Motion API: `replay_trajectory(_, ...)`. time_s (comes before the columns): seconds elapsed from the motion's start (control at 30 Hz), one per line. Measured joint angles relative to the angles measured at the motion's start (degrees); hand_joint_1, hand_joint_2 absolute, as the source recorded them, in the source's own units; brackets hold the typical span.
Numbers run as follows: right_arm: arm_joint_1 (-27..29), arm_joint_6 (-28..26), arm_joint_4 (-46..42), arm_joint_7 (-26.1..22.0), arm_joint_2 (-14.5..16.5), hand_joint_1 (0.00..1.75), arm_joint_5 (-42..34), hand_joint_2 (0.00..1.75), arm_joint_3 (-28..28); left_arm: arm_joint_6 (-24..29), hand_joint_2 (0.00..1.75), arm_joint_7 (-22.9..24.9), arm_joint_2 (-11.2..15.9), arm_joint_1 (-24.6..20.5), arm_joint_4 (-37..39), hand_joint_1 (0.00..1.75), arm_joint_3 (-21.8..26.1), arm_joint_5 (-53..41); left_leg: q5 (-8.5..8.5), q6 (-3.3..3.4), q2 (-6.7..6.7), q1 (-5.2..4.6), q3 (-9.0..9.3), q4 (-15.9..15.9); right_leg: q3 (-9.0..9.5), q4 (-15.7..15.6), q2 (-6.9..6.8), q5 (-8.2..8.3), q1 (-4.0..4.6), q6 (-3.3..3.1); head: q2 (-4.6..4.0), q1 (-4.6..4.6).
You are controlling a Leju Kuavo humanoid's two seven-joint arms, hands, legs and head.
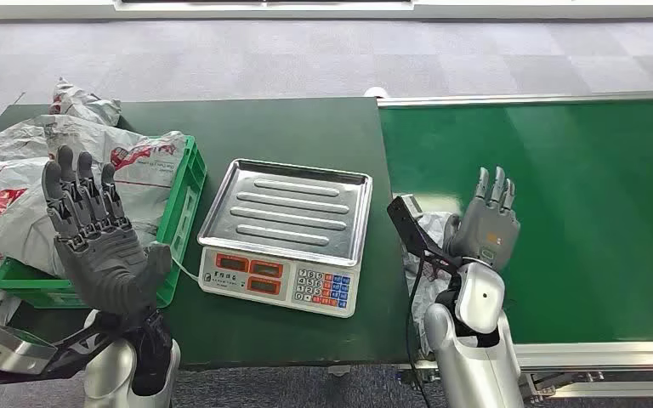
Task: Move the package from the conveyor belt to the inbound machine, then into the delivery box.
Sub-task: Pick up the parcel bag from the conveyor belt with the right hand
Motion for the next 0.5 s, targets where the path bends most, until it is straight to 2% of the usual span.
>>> replay_trajectory(0.13,0.4,3.1,9.4,1.5,-1.1,0.00,-1.4,1.75,-2.5,-0.4,1.75,0.9,0.0,0.0,0.1,0.00,0.0,0.1,0.00,0.00,-0.05,-0.01,-0.02,0.0,0.01,0.0,-0.05,0.00,-0.01,0.00,0.00,0.00)
replay_trajectory(0.33,-1.9,-2.5,28.6,2.4,-4.0,0.00,-2.7,1.75,-9.8,-0.9,1.75,1.3,0.0,0.0,0.3,0.00,0.0,0.5,-0.01,0.02,-0.12,-0.04,-0.06,0.0,-0.01,0.0,-0.20,0.00,-0.04,0.01,0.00,-0.01)
replay_trajectory(0.5,-5.8,-3.1,37.4,2.8,-4.9,0.00,-2.4,1.75,-12.9,-0.9,1.75,1.4,0.0,0.0,0.3,0.00,-0.1,0.9,-0.07,0.09,-0.07,-0.01,0.15,0.0,0.20,0.0,-0.17,-0.12,0.00,0.06,0.00,-0.01)
